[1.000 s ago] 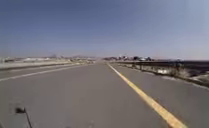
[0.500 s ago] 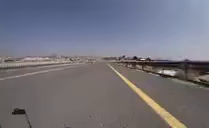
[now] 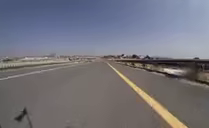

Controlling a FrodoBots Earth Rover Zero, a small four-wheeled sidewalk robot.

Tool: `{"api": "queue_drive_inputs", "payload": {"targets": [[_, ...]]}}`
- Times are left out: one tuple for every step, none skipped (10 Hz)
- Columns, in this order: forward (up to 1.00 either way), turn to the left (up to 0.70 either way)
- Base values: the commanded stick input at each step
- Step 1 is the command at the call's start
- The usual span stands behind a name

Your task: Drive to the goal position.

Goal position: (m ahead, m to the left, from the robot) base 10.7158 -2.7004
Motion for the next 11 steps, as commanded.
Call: {"api": "queue_drive_inputs", "payload": {"targets": [[1.00,0.00],[1.00,0.00],[1.00,0.00],[1.00,0.20],[1.00,0.07],[1.00,0.00],[1.00,0.00],[1.00,0.00],[1.00,0.00],[1.00,0.00],[1.00,0.00]]}}
